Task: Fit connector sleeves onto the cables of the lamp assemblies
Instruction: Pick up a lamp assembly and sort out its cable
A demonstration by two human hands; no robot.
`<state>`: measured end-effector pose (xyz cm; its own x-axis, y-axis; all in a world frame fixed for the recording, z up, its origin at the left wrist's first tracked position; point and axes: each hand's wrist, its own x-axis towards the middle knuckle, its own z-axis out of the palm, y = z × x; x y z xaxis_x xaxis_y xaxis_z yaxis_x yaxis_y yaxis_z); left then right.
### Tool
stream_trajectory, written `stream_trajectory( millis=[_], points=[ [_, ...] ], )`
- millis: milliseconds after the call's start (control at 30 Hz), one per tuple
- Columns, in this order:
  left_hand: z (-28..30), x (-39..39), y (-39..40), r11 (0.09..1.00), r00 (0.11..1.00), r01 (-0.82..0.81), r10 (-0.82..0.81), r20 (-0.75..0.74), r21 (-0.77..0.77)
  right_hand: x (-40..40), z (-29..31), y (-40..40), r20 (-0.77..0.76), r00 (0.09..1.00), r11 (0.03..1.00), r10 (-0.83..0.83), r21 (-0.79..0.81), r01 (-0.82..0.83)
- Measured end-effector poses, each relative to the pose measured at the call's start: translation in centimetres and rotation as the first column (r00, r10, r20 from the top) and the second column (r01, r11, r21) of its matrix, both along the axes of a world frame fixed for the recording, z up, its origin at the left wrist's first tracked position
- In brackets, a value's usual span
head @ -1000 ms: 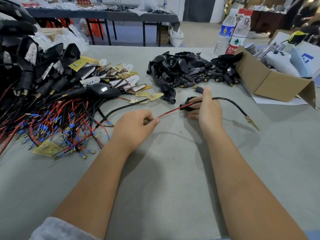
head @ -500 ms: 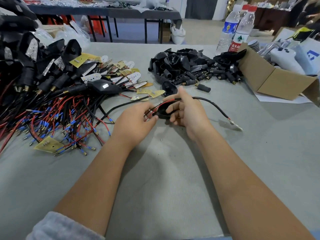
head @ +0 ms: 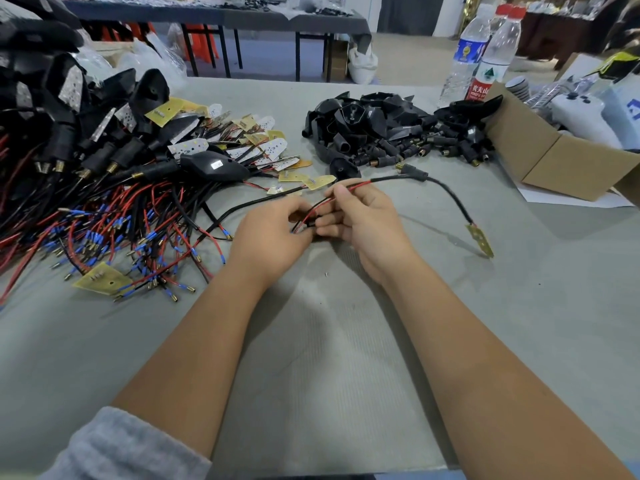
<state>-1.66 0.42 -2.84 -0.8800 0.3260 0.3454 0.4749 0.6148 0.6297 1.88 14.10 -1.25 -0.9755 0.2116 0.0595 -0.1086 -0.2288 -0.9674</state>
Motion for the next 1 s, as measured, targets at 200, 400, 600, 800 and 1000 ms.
stream_trajectory(
  millis=[200,400,600,800,1000],
  points=[
    [0.0,-1.0,0.3,0.967,0.982,-0.152,0.124,0.142,0.206,-0.7,-0.2,0.8,-0.03,0.985,0.985,-0.171,0.001,0.171],
    [0.3,-1.7,1.4,0.868,0.963,-0.232,0.141,0.231,0.438,-2.4,0.1,0.7,0.01,0.95,0.922,-0.312,-0.239,0.305],
    [-0.1,-1.9,1.1,0.825,0.964,-0.231,0.122,0.236,0.516,-2.6,-0.7,0.4,-0.011,0.91,0.88,-0.414,-0.259,0.397],
    [0.2,-1.8,1.4,0.856,0.968,-0.215,0.124,0.217,0.47,-2.6,-0.8,0.8,-0.02,0.886,0.877,-0.462,-0.154,0.454],
    [1.5,-1.6,2.7,0.776,0.937,-0.257,0.056,0.344,0.576,-2.7,-0.9,0.8,-0.018,0.883,0.878,-0.469,-0.12,0.464]
  ],
)
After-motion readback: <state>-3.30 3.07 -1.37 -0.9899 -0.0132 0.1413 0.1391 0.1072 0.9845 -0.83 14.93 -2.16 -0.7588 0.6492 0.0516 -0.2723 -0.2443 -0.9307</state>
